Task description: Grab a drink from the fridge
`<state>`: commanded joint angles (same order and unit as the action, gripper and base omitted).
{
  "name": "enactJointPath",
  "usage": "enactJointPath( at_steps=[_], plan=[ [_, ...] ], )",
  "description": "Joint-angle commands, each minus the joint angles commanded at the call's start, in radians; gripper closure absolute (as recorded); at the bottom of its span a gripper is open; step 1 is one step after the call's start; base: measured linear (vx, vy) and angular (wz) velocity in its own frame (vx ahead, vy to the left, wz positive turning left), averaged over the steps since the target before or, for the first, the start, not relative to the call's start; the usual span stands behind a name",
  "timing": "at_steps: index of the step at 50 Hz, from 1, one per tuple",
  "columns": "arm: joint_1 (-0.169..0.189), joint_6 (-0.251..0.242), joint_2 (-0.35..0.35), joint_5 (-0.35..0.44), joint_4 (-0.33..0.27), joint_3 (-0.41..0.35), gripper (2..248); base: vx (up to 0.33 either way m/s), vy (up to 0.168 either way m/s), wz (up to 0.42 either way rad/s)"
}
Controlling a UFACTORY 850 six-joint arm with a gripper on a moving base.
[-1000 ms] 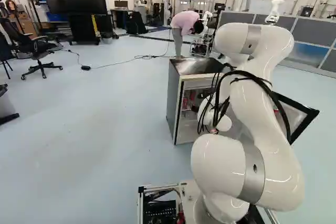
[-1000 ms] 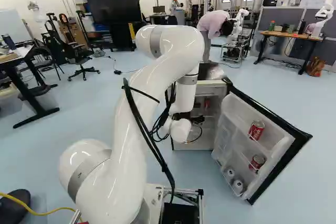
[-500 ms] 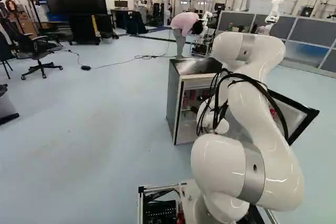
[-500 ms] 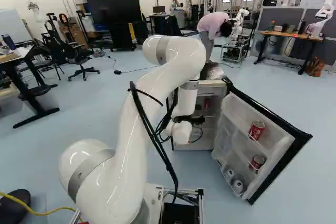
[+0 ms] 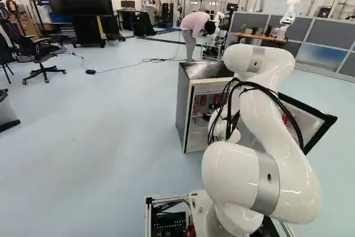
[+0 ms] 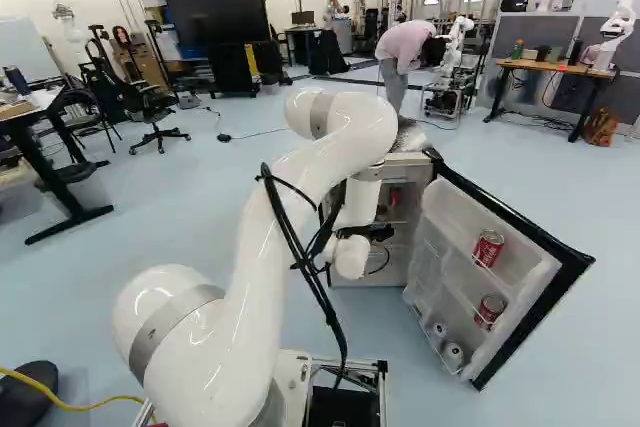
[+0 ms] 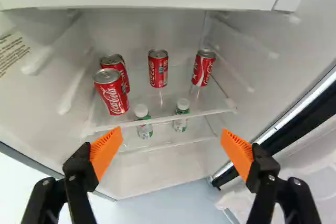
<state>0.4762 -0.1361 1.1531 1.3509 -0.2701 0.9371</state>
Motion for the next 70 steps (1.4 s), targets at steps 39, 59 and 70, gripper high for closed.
enactJointPath(
  at_steps=[39, 59, 70],
  plan=[
    [-0.013, 0.0, 0.144, 0.0, 0.0, 0.178, 3, 0.0, 0.0, 0.0],
    [-0.024, 0.0, 0.169, 0.0, 0.0, 0.229, 3, 0.0, 0.0, 0.0],
    [-0.03, 0.0, 0.183, 0.0, 0.0, 0.257, 3, 0.0, 0.0, 0.0]
  ],
)
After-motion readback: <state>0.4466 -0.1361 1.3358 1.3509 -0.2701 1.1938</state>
